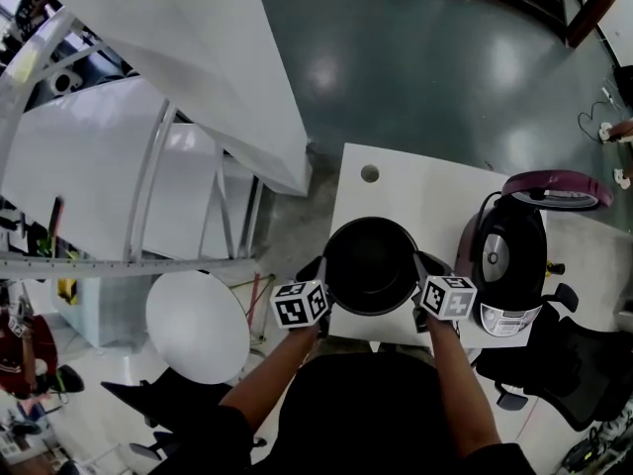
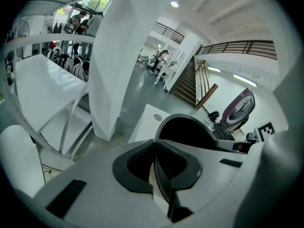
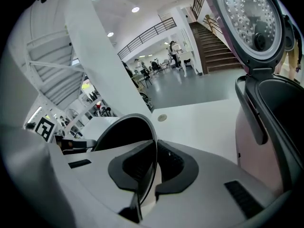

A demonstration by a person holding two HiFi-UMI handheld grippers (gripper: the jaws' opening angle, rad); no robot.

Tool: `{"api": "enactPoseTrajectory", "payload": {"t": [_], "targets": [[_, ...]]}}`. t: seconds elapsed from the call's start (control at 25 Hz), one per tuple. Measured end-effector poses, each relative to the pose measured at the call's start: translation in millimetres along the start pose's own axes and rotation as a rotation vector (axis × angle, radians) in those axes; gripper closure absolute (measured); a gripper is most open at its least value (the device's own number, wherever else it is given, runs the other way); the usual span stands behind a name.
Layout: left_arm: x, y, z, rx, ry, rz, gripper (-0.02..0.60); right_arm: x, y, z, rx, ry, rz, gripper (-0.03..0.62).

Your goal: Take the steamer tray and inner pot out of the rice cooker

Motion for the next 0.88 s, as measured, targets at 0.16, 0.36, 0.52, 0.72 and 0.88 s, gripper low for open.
{"api": "enactPoseTrajectory", "payload": {"t": [0.16, 0.36, 0.52, 0.72, 0.88], "targets": [[2, -4, 8, 0.022, 0.002, 0.008, 0.563, -6, -5, 6, 0.020, -0.010, 0.004, 0.576], [4, -10, 17, 0.038, 0.002, 0.021, 0.563, -14, -13, 14, 0.033, -0.023, 0.004, 0.576], [3, -10, 22, 0.035, -0.005, 0.046, 0.563, -22, -18, 18, 0.039, -0.033, 0.019, 0.576], [1, -9, 24, 0.031, -0.007, 0.061, 0.561, -28, -21, 20, 0.040, -0.009, 0.012, 0.576], [1, -10, 24, 0.020, -0.014, 0.043, 0.561, -25, -17, 13, 0.089, -0.029, -0.030, 0.576]]}}
Point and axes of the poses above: the fingertips, and each gripper's own axes: z forward along the fingers, x to its left, y out of its top, the point moved 6 cm from there along -z, backward along the fingers, and after that the axes turned 14 degrees about z, right-handed, at the moved point
